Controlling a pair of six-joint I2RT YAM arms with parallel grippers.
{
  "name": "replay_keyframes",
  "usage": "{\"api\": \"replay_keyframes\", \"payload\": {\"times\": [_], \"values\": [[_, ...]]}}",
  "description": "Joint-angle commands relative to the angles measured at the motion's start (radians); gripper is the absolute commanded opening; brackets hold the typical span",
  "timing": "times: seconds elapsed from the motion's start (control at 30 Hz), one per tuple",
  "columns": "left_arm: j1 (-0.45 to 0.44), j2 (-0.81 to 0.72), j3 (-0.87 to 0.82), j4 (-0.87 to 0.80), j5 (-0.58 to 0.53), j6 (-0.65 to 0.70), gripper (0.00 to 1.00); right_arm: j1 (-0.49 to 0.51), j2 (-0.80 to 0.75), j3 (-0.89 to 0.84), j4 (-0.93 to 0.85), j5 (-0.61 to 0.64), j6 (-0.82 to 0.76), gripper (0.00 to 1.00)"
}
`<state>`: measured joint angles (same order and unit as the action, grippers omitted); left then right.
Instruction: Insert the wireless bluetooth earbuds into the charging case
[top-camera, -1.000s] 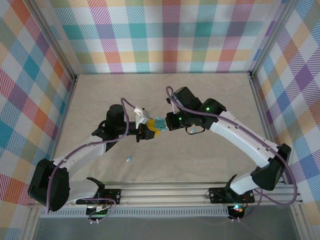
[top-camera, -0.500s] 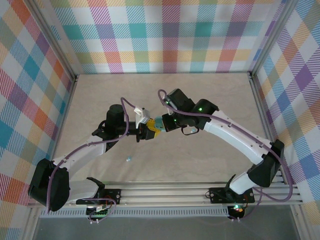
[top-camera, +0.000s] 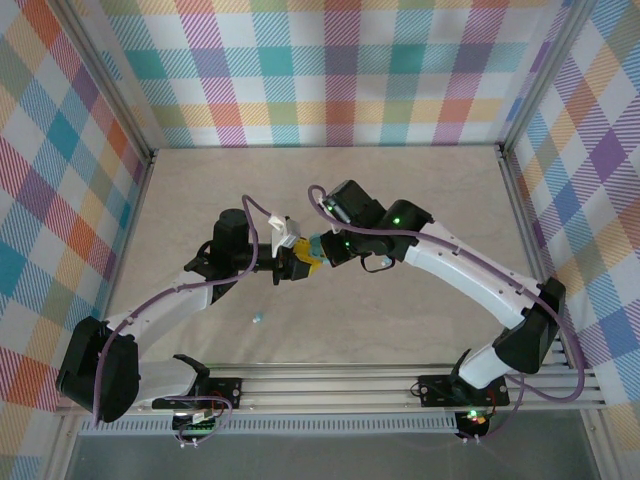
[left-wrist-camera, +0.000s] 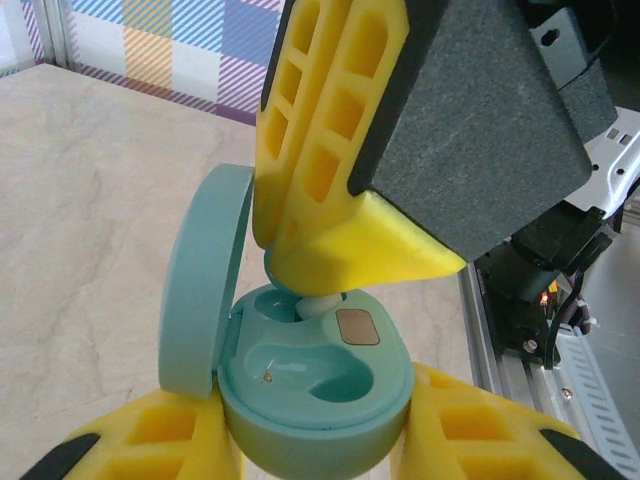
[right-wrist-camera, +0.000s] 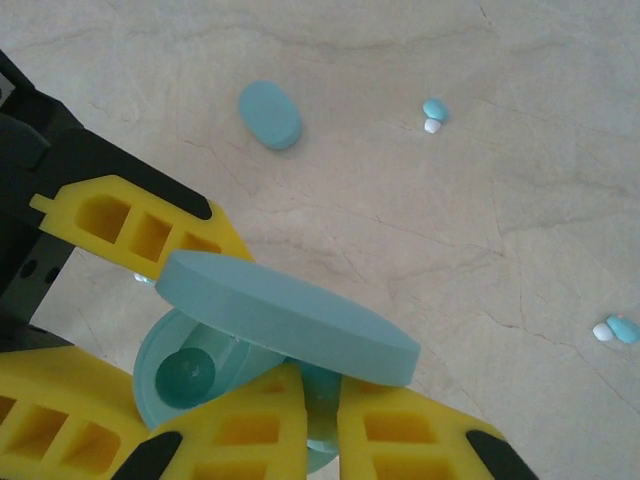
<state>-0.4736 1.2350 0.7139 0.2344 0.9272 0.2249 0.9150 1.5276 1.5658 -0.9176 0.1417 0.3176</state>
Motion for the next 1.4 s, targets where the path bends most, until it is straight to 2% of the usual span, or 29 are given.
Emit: {"api": "replay_keyframes", "payload": {"times": [0.0,0.37,0.6,0.83,1.17,1.37], "values": [[-0.008,0.0,0.013,0.039,0.022,-0.002,0.15,0.017,0.03,0.024,-0.023,-0.082,-0.034,0.15],[-0.008,-0.006,0.004,0.047,0.018,-0.003,0.15,0.015,0.002,0.036,-0.029,-0.074,-0.016,0.26],[-0.008,-0.019,-0.001,0.045,0.018,-0.002,0.15,-0.006,-0.015,0.02,0.004,-0.143,0.02,0.34],[-0.008,-0.028,-0.02,0.08,0.011,-0.018,0.15,-0.03,-0.044,0.001,0.03,-0.207,0.047,0.35],[-0.011,-0.024,-0.03,0.163,0.008,-0.062,0.15,-0.056,-0.061,-0.005,0.026,-0.225,0.072,0.34],[-0.011,-0.025,-0.041,0.173,0.009,-0.07,0.15,-0.086,-0.098,0.005,0.066,-0.292,0.07,0.34]]}}
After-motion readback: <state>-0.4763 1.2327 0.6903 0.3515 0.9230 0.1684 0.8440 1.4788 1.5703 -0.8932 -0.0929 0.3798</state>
